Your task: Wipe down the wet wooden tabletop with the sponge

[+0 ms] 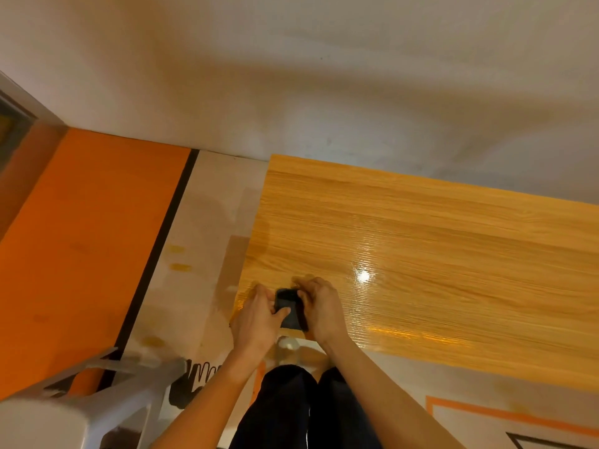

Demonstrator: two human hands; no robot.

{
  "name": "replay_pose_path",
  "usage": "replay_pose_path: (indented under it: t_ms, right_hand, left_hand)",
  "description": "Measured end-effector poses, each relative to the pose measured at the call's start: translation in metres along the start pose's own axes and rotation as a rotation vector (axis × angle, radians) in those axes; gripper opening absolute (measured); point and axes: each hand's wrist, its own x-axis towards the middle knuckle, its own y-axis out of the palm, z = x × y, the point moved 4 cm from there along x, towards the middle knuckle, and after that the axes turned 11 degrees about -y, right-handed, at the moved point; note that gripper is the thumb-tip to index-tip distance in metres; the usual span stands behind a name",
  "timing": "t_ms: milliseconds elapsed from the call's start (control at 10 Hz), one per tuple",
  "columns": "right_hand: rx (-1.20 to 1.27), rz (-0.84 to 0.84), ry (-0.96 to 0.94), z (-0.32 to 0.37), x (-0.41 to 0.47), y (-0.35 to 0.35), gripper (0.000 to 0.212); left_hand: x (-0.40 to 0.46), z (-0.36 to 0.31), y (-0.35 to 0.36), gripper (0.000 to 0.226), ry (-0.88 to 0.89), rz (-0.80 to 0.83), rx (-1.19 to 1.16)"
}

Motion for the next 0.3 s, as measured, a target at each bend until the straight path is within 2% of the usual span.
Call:
replay_pose_path:
  t_ms: [100, 300]
  right_hand:
    - [0.101, 0.0, 0.02, 0.001, -0.011, -0.026, 0.029]
    - [0.349, -0.111, 0.162, -0.018, -0.056, -0.101, 0.018]
  left_hand:
    - [0.003, 0.001, 0.001, 0.035, -0.025, 0.027, 0.016]
    - [-0.001, 0.0, -0.004, 0.035, -0.012, 0.039, -0.087]
